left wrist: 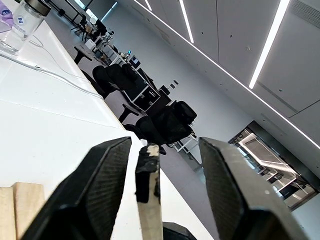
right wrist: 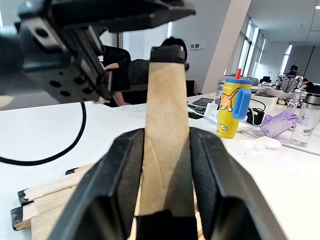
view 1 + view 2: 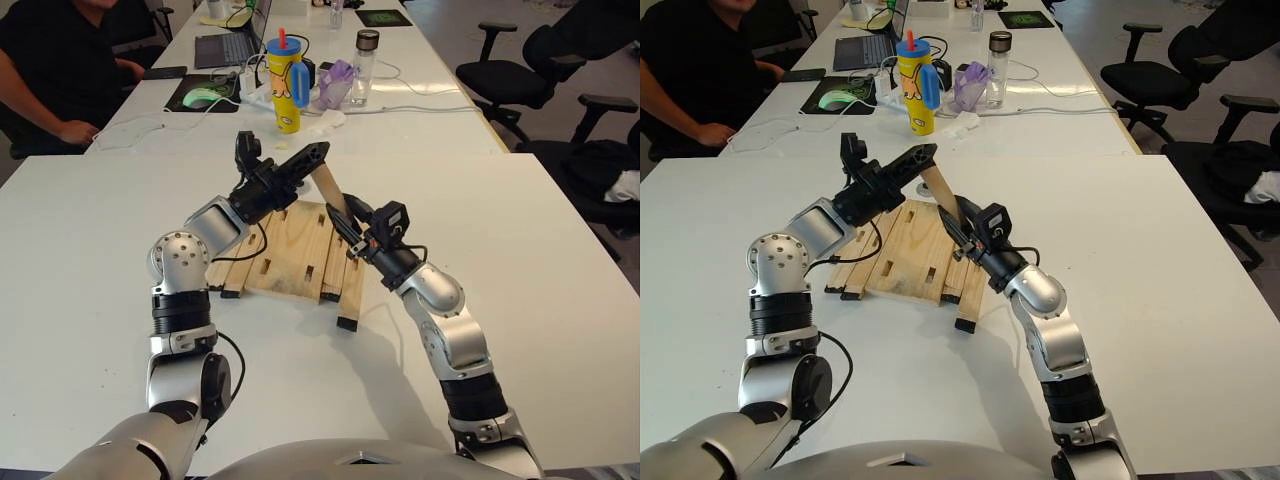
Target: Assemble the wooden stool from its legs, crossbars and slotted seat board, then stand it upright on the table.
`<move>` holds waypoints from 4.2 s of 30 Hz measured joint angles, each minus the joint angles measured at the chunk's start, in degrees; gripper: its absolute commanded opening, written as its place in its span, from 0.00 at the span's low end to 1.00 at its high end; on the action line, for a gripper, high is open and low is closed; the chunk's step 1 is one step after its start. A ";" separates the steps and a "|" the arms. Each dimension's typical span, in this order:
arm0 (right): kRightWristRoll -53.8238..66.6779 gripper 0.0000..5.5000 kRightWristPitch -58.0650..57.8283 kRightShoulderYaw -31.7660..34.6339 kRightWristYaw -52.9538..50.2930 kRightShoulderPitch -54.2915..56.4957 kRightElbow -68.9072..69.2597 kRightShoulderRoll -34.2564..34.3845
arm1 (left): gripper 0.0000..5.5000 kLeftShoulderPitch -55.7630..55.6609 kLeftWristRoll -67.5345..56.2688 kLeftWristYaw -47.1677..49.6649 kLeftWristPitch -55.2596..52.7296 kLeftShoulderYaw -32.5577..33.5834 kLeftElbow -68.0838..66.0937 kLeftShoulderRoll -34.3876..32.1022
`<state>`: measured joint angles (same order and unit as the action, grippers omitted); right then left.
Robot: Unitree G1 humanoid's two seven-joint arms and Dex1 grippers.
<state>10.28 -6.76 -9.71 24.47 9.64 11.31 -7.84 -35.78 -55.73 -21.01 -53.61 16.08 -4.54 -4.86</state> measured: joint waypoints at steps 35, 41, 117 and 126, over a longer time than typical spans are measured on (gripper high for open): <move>-0.88 0.43 -2.40 6.40 -2.66 -2.28 -5.53 -4.94 | 0.08 10.64 14.89 4.19 22.52 6.32 1.88 -6.64; -1.43 0.43 -2.42 6.41 -3.42 -0.78 -7.22 -4.69 | 0.08 13.58 18.82 5.49 28.90 6.87 -1.73 -5.92; -3.13 0.43 -10.33 1.44 -2.92 0.83 -2.63 -2.48 | 0.32 15.20 49.45 14.82 47.93 -11.46 14.30 -4.60; -3.33 0.43 -9.47 0.43 -3.18 0.95 -4.40 -1.92 | 0.32 -4.57 45.39 12.61 44.58 -7.45 -5.57 -6.16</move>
<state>6.95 -16.23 -9.27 21.29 10.59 6.90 -9.76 -40.35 -10.33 -8.39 -9.02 8.64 -10.11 -11.03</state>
